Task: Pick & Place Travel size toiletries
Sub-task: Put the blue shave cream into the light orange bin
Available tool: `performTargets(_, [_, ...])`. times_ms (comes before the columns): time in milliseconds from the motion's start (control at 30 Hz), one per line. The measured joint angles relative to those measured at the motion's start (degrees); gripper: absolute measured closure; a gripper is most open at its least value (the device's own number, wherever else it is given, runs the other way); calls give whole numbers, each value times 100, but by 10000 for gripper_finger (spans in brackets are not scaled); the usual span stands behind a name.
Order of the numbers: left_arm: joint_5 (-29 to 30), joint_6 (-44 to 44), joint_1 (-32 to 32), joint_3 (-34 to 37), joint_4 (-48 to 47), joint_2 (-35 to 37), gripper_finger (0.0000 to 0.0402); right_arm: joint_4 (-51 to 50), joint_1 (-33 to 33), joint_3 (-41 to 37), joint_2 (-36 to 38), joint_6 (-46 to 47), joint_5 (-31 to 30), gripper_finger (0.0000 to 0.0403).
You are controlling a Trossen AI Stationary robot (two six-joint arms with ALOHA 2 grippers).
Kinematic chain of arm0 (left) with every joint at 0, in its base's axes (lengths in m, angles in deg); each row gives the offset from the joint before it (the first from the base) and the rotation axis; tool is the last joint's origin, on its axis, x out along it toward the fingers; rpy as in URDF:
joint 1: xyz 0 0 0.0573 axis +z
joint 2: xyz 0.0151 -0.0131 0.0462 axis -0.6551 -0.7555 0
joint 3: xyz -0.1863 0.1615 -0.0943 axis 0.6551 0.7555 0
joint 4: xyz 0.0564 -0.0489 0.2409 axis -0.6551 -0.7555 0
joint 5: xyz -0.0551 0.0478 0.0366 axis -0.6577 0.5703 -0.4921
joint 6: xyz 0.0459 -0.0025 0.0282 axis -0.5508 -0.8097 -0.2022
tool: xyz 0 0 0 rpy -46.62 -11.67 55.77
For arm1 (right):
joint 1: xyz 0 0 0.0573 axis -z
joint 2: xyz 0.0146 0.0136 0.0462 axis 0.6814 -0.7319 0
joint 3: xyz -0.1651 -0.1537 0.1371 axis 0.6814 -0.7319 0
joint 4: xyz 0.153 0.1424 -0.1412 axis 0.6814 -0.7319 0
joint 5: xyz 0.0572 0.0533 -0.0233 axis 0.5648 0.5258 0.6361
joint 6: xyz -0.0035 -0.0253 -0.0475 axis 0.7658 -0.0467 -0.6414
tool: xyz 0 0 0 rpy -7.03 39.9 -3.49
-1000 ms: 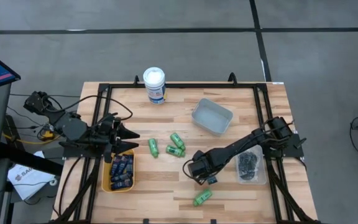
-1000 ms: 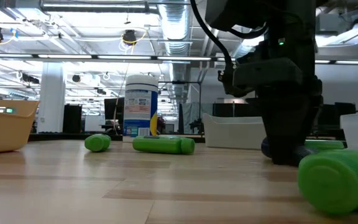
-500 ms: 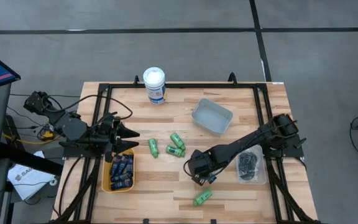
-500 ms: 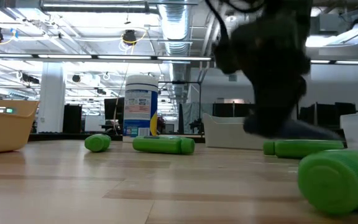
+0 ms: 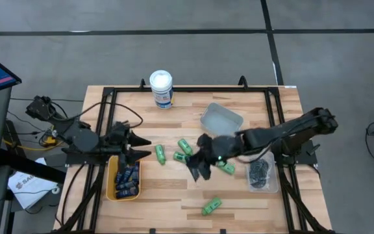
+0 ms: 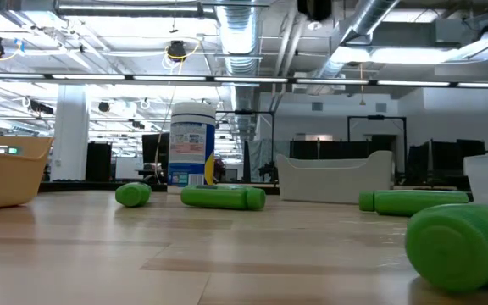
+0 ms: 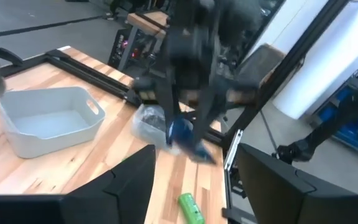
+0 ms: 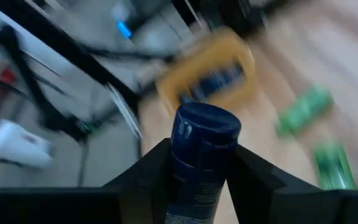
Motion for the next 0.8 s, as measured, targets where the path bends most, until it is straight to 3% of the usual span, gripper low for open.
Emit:
performTargets(167, [-201,-42,39,2,596,-493,151,852,115,1,315,-730,6,265])
performTargets(367, [-931,-250,209,4,2043,-964,121,1690,123,1,452,-1594,165,275])
performTargets(600, [-1991,-314,596,4,3657,-1373,120,3000,-11,9,495,-2314,676,270])
performTargets(800, [-2651,-12,958,4,4172,-1615,121,3118,-144,271,498,-2604,972,265])
